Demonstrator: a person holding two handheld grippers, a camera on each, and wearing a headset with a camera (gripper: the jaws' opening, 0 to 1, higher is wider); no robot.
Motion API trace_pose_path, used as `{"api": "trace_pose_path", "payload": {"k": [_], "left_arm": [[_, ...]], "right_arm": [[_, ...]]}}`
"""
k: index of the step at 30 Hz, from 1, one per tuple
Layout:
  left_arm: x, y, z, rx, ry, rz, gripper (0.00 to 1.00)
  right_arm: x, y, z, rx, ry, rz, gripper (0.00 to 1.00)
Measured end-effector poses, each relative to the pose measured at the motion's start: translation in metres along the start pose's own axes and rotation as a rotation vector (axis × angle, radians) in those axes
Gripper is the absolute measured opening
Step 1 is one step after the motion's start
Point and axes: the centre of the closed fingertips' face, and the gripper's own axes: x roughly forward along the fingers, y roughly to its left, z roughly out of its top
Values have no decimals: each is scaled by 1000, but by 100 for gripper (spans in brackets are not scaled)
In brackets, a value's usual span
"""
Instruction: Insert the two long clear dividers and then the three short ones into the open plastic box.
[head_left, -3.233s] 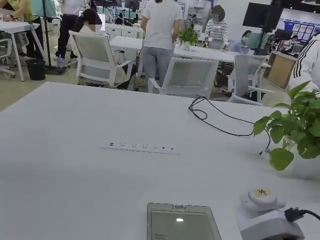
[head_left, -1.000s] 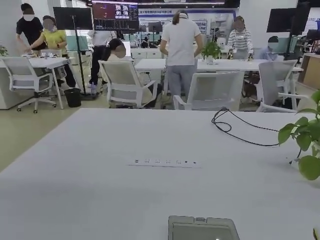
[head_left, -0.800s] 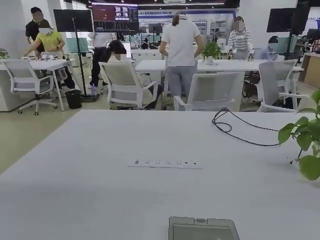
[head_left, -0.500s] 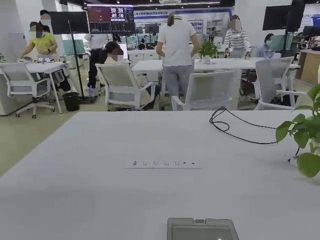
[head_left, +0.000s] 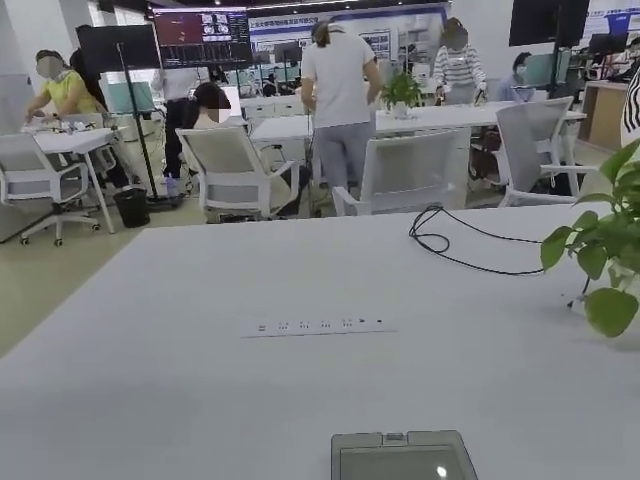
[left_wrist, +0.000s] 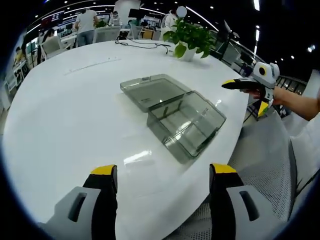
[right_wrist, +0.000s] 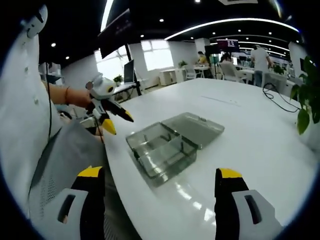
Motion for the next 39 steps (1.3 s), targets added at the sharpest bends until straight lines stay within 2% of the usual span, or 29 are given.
{"api": "trace_pose_path", "payload": {"k": [6,13,23,26,28,34,39], "left_arm": [[12,4,-6,-22,59,27,69],[19,13,-14,-37,120,90,59],[27,22,-26,-11,201,175,48],[28,23,-24,0,203,194,46],[28,25,-25,41,223,217,44],[28,28,-27,92,253,259,39],[28,30,-26,76,257,263,38]], "right_arm": [[-3,-2,-4,-3,-4,-11,92],[-2,2,-3,2,-12,-13,91],[-2,7,-1,7,-30,-17,90],[-2,7,-1,8,-34,-19,90],[-3,7,-1,9,-40,-19,90],[-4,5,-5,-7,-30,-23,90],[-7,3,-10,-17,-21,-26,91]]}}
